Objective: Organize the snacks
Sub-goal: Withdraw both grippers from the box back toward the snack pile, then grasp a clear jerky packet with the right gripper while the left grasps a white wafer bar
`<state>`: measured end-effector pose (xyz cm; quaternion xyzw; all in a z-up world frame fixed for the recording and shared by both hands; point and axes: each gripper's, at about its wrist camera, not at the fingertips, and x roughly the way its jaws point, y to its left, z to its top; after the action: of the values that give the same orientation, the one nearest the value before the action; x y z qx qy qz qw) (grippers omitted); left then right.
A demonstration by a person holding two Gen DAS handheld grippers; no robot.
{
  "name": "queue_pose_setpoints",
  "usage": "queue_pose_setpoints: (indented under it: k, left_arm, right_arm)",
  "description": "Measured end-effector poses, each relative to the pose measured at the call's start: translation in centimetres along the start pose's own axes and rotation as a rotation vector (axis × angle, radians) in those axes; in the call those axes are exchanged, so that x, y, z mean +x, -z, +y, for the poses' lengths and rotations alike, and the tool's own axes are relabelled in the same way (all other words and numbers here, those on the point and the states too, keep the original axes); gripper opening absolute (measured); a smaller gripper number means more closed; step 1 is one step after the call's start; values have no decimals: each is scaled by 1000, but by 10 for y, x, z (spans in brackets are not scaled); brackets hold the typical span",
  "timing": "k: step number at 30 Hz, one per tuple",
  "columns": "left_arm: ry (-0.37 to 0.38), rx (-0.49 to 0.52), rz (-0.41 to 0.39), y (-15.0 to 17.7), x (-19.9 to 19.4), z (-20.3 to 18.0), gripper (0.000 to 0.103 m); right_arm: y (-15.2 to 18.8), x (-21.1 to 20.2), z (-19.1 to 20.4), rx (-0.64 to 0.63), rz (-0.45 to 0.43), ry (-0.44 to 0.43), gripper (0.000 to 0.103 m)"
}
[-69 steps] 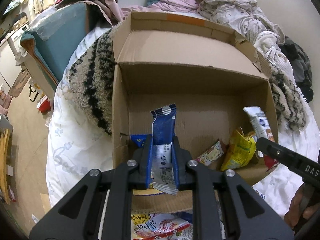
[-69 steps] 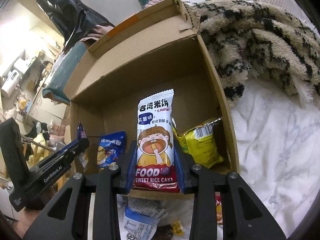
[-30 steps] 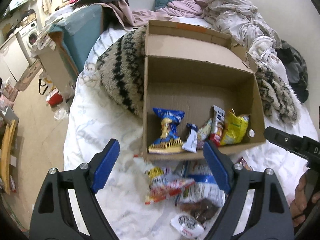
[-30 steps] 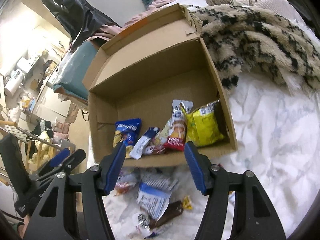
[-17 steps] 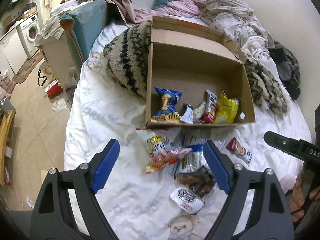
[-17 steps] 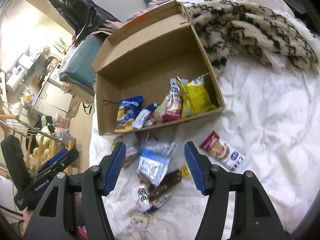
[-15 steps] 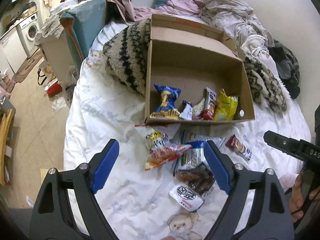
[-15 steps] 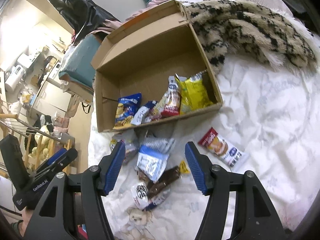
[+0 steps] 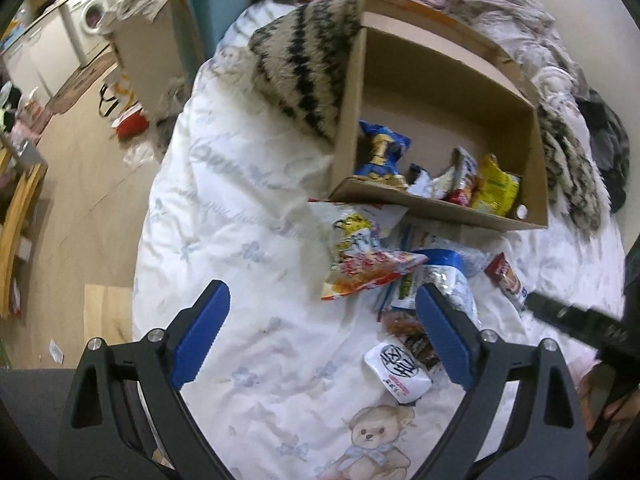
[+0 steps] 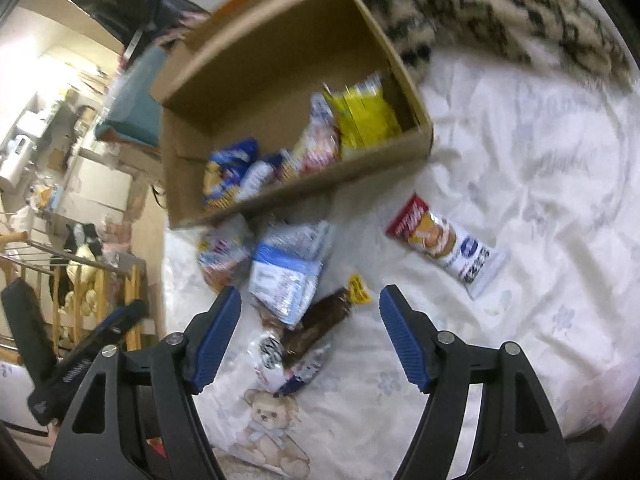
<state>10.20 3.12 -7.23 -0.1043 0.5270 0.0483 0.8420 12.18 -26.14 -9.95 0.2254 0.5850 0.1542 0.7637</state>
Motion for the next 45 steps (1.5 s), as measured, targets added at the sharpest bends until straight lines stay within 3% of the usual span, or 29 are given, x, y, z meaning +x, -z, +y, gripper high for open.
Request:
queue_pose_setpoints:
  k: [7, 13, 17, 18, 19, 20, 21, 26, 31, 36, 40, 45]
  left_arm:
    - [18, -58, 39, -4, 11, 6, 92]
    - [46, -51, 63, -5, 17, -2, 92]
    - [44, -31, 54, -6, 16, -6, 92]
    - [43, -29, 52, -6, 16, -6, 92]
    - [42, -28, 52, -6, 16, -6, 92]
    - [43, -31, 54, -6, 16, -5, 92]
    - [44, -34, 54, -6, 16, -4, 92]
    - [47, -54, 49, -8, 14, 0, 92]
    - [52, -38, 58, -4, 15, -4, 92]
    - [52, 31, 83, 6, 19, -17, 92]
    - [75, 102, 141, 24, 31, -39, 92]
    - [91, 204, 189, 50, 49, -77, 87]
  right_arm:
    - [13, 68, -3, 7, 253, 59, 74]
    - [15, 90, 13, -103, 267, 147, 74]
    - [12, 109, 8, -54, 285, 124, 72]
    - [12, 112, 7, -40, 280, 114, 69]
    - [10, 114, 6, -33, 272, 109, 59]
    - [9, 114, 8, -43, 255, 113, 41]
    - [9, 112, 12, -65, 238, 109, 34]
    - [15, 84, 21, -110, 181, 70, 14]
    - [23, 35, 17, -58, 150, -62, 11]
    - [27, -5, 14, -57, 82, -117, 11]
    - [24, -44, 9, -137, -62, -14, 11]
    - [17, -51, -10, -89, -107, 35, 11]
